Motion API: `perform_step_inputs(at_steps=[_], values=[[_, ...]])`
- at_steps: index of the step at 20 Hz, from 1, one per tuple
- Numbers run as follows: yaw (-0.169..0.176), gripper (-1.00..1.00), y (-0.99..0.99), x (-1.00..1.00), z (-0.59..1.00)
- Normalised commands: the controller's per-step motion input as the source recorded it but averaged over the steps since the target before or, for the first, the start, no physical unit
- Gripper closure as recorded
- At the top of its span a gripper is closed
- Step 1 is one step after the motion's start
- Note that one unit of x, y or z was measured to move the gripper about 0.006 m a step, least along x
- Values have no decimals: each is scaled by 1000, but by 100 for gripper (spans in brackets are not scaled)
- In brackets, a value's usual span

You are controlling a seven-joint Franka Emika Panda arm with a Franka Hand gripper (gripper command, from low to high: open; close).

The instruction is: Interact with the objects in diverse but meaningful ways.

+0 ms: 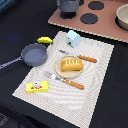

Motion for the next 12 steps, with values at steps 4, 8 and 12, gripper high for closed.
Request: perform_step_inputs(at_steps=[4,8,12], values=[[1,100,-71,68,-169],[8,100,-10,48,-153],[10,100,0,71,-112]])
